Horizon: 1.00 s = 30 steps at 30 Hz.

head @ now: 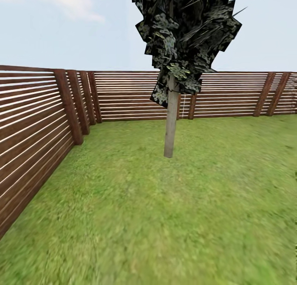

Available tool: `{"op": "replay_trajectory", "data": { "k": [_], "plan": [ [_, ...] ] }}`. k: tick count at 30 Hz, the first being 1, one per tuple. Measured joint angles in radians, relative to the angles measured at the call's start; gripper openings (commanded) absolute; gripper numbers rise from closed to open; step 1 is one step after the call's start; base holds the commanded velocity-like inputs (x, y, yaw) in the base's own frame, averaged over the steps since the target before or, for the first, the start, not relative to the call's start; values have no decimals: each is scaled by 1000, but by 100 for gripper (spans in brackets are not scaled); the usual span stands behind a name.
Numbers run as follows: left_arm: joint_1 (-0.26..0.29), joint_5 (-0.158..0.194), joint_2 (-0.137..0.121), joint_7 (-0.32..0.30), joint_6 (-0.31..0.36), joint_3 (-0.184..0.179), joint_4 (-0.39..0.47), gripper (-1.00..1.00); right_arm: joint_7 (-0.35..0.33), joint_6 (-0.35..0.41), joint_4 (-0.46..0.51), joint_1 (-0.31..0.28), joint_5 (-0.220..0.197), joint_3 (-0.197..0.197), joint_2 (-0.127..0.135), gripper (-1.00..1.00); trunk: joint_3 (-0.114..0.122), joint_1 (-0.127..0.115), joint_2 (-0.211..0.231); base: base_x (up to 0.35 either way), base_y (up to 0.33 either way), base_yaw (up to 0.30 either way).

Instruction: Take the three Easter eggs out of the wicker basket on the lawn in the garden, then place them on the lawn next to a single tree (choose any tree) so that all three eggs are next to the same tree and none are left in the basket.

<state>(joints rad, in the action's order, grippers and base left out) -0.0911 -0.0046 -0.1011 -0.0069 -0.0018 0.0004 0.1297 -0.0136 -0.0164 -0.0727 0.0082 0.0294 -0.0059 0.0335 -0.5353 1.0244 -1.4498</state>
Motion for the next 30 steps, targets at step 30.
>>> {"op": "replay_trajectory", "data": {
  "k": [30],
  "plan": [
    [0, 2, 0, 0, 3, 1, 3, 100, 1, 0, 0, 0, 1, 2, -1, 100, 0, 0, 0, 331, 0, -73]
  ]
}}
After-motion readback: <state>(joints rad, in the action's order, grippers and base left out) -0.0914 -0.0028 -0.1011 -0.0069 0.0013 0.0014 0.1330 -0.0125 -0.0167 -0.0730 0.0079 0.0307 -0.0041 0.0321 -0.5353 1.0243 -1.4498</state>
